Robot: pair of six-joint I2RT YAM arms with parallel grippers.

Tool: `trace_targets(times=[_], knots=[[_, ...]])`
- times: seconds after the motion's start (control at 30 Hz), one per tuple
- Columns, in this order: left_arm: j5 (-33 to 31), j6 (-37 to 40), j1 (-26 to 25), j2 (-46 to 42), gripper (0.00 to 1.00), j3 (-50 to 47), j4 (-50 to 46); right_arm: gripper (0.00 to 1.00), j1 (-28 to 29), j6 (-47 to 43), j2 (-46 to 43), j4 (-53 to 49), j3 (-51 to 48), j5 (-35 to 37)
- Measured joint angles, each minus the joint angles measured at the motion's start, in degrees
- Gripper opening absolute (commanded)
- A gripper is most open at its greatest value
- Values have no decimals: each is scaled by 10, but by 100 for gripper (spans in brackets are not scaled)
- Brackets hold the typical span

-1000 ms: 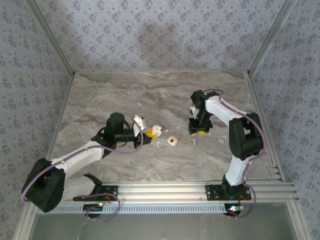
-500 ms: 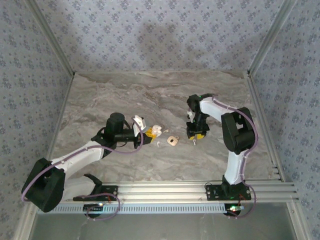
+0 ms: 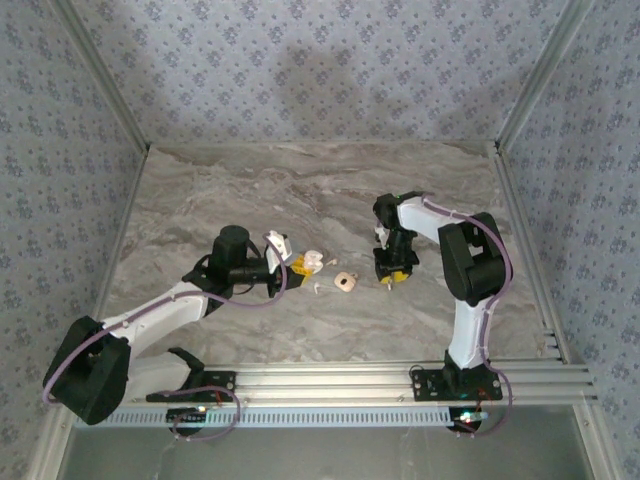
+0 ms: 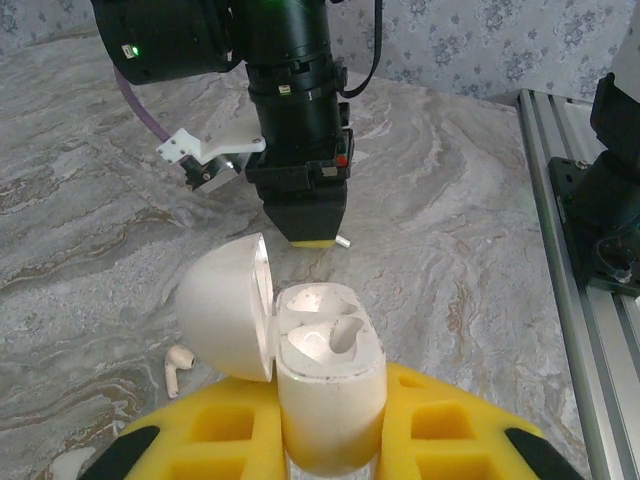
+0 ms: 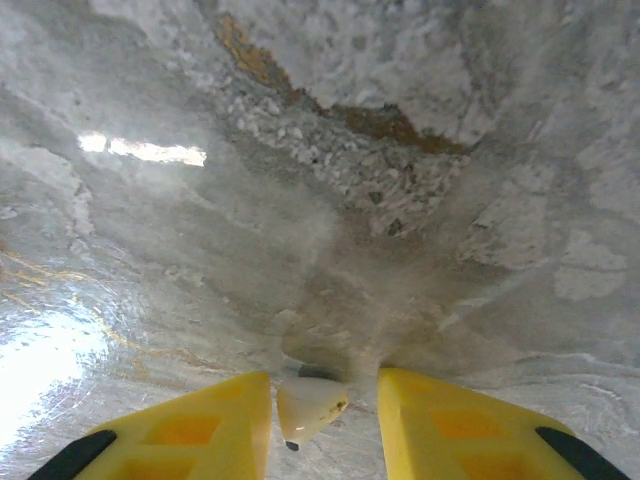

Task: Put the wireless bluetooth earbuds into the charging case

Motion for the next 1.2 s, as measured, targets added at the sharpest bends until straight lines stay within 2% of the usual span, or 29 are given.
trace_targets(times=[0.3, 0.5, 0.67, 0.93, 1.2], knots=[[-2, 0, 0, 0, 18, 0, -1, 25, 0, 8, -12, 17, -16, 8], [-17, 0, 0, 0, 16, 0, 2, 24, -3, 25, -46, 55, -54, 0], [-37, -5, -5, 16, 16, -1, 31, 24, -4, 53, -102, 108, -111, -25], [-51, -10, -17, 87, 16, -35, 151, 23, 1, 103, -255, 229, -177, -45], [-56, 3, -37, 127, 16, -39, 214, 23, 49, 119, -378, 322, -183, -61]])
